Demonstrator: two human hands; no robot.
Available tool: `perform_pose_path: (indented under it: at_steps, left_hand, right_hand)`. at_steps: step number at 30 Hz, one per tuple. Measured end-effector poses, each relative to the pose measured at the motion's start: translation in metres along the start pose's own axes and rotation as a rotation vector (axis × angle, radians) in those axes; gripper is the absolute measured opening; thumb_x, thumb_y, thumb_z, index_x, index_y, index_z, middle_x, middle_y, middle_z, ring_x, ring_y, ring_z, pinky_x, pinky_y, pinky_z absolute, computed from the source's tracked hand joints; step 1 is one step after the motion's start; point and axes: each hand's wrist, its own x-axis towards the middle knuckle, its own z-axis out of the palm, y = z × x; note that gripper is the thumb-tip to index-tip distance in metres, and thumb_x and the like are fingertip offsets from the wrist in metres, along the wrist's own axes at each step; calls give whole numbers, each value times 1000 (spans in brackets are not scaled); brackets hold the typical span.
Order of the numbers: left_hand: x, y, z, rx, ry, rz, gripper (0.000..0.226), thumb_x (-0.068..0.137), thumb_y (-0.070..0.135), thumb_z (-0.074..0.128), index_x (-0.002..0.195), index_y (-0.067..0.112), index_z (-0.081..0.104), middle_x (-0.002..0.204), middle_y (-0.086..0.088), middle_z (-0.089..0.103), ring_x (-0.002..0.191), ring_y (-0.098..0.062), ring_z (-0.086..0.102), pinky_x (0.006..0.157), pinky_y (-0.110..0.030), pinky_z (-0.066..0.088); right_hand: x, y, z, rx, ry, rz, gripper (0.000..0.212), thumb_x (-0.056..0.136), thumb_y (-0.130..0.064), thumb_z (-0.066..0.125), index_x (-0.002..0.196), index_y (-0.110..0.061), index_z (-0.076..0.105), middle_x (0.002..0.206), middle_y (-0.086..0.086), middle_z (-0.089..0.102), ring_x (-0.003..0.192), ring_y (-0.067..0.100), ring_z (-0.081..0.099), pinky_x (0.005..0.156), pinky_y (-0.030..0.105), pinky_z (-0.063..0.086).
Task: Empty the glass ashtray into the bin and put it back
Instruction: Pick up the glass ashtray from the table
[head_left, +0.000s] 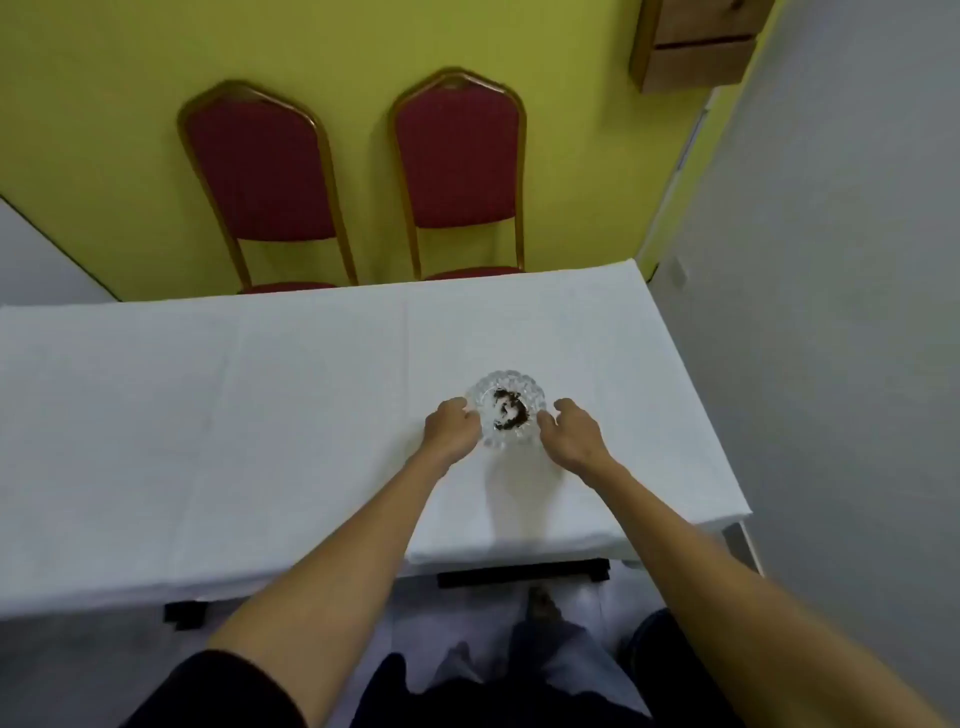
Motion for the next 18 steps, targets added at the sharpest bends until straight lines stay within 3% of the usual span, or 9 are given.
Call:
perform_pose_path:
  at_steps: [3,6,8,10,11,13,15,18]
  left_hand:
    - [14,0,19,-70,103,-60,14,90,15,40,76,17,44,78,-5,48,75,-21,45,64,-33,40]
    - [21,0,27,-86,163,-99,20,94,17,40,80,16,54,76,-5,53,71,-21,48,62,-34,43]
    - [25,3,29,-87,198,-110,28,98,20,41,78,15,60,71,-1,55,69,-21,51,64,-35,48]
    - [31,3,33,-95,229,-124,31,100,20,43,75,12,60,68,-3,55,70,-24,54,64,-35,49]
    - [34,2,35,-92,239,-124,30,100,19,43,81,6,62,73,-8,59,73,-26,57,62,-34,47]
    - [35,2,39,-88,255,-141,31,100,16,40,106,0,65,100,-19,67,92,-34,64,65,-34,48]
    - [32,8,42,-93,265,-174,36,101,16,38,128,5,60,125,-16,62,111,-33,62,78,-37,52]
    - [29,18,49,-133,247,-170,35,100,15,39,126,10,62,125,-11,64,112,-31,62,90,-41,56]
  right_hand:
    - [10,4,0,217,-10,73,40,99,-29,41,123,0,55,110,16,67,97,34,68,91,48,56]
    - [19,6,1,398,-35,150,23,100,-21,40,110,-18,61,98,9,66,72,24,68,70,38,60]
    - [27,4,1,368,-16,121,28,99,-20,40,93,-13,67,85,10,65,70,28,72,68,41,60]
    - [34,2,2,321,3,115,34,95,-18,40,63,-13,51,67,9,58,77,37,75,63,44,56]
    - [38,1,3,285,18,114,37,94,-18,40,57,-14,44,63,8,55,79,39,74,62,44,55]
    - [39,-1,2,219,34,111,41,96,-21,41,55,-14,39,61,6,53,73,37,69,61,44,50]
    - [35,0,0,186,58,72,43,99,-23,40,57,-13,40,61,4,50,68,29,57,60,37,42]
    - [26,6,0,207,92,65,32,102,-29,35,82,-8,46,74,3,52,72,25,52,65,34,38]
